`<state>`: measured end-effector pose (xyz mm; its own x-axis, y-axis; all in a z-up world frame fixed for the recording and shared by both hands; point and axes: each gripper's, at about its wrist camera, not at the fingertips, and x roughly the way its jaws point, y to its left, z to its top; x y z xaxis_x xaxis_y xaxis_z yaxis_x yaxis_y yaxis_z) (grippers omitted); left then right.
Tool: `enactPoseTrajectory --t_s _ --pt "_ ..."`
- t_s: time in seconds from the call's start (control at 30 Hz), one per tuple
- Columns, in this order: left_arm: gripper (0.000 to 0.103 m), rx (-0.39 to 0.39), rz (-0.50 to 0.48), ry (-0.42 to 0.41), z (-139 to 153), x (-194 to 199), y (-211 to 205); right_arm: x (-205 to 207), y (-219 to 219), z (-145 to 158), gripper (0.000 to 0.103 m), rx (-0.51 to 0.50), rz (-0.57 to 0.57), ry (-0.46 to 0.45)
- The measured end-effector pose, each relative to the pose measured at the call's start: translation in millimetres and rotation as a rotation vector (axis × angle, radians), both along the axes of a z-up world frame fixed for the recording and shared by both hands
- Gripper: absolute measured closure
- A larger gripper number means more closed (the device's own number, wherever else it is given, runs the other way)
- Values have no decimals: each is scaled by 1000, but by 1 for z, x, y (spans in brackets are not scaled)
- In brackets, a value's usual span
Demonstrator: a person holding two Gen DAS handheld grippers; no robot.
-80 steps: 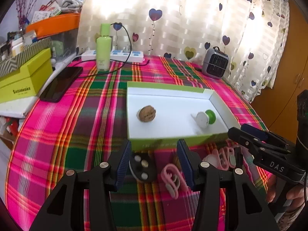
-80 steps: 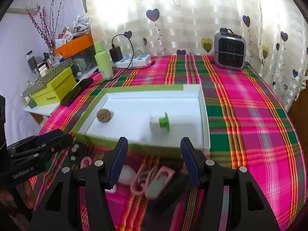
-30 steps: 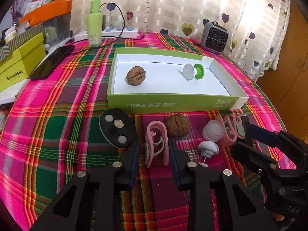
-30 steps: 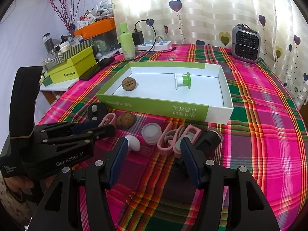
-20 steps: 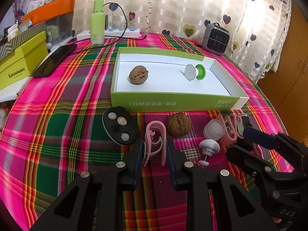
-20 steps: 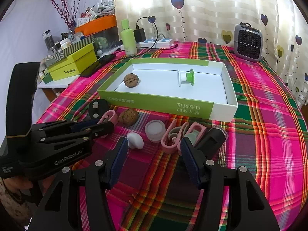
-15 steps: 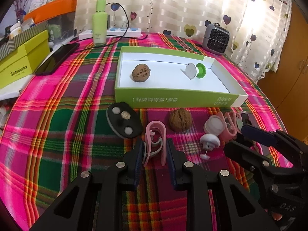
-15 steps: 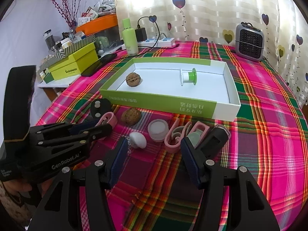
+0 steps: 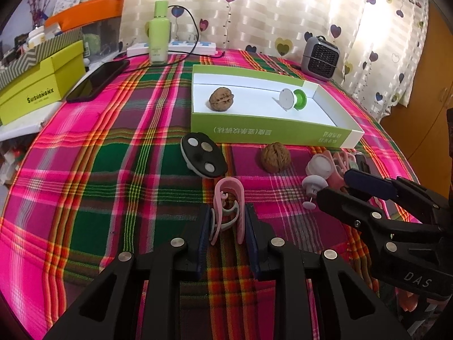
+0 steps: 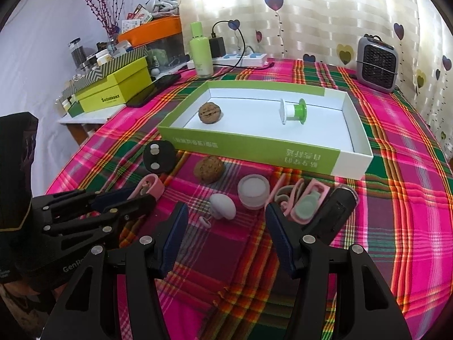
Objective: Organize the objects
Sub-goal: 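Grasp the pink clip with the left gripper while the right gripper approaches the white knob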
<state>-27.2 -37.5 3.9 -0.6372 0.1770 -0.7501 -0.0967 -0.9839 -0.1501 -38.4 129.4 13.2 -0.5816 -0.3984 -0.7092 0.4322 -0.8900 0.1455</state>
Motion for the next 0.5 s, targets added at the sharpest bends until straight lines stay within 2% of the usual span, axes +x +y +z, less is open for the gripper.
enactPoseTrajectory --t_s 0.1,0.2,0.27,0.33,0.5 --pt "81 -2 4 3 -1 3 -3 0 -2 -2 46 -11 12 -4" --pt "81 0 3 5 -1 4 -4 -2 -5 -6 50 -8 14 -20" --pt "81 -3 2 9 -1 5 -5 -4 -6 -8 59 -11 13 -35" --pt "81 -2 2 9 -1 4 -4 -5 -7 -8 62 -10 13 -42" --pt "80 -2 -4 5 0 2 -4 -8 -11 -11 62 11 15 -53"
